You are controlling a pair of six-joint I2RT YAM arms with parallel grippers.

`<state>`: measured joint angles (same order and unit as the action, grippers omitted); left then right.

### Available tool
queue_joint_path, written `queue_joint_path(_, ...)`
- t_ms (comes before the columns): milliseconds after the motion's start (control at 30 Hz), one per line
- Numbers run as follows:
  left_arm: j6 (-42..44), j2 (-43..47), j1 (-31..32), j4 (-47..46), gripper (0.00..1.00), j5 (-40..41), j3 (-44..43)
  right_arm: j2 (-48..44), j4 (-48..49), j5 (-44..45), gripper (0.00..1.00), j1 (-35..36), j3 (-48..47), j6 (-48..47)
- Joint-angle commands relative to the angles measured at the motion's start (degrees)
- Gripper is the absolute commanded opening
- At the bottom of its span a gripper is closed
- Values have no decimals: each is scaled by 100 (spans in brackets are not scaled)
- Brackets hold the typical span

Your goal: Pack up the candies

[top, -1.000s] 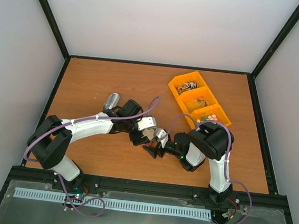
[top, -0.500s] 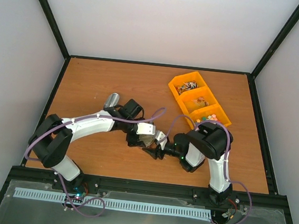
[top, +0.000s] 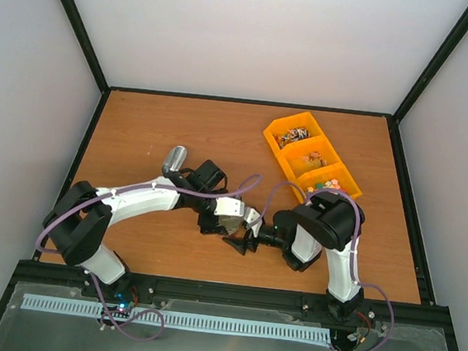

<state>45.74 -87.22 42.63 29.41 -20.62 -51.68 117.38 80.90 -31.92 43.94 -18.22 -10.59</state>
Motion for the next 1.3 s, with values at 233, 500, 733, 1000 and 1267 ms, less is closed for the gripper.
queue_joint_path(233,-2375,-117,-47,-543,28,-26,-54,22,578,641,86,-35,-47,153)
queue_joint_path(500,-557,94,25,362,26,-572,-47,-35,618,372,57,-35,11,-34)
queue_joint_path(733,1216,280,279,1251,27,-774,-69,-91,655,-92,42,-35,41,-101)
queue_joint_path(1000,1201,374,417,948,25,-228,193,-103,688,-180,46,-35,77,-108)
queue_joint_path(1267,-1618,113,148,-482,24,118,102,-47,743,291,87,-35,57,153)
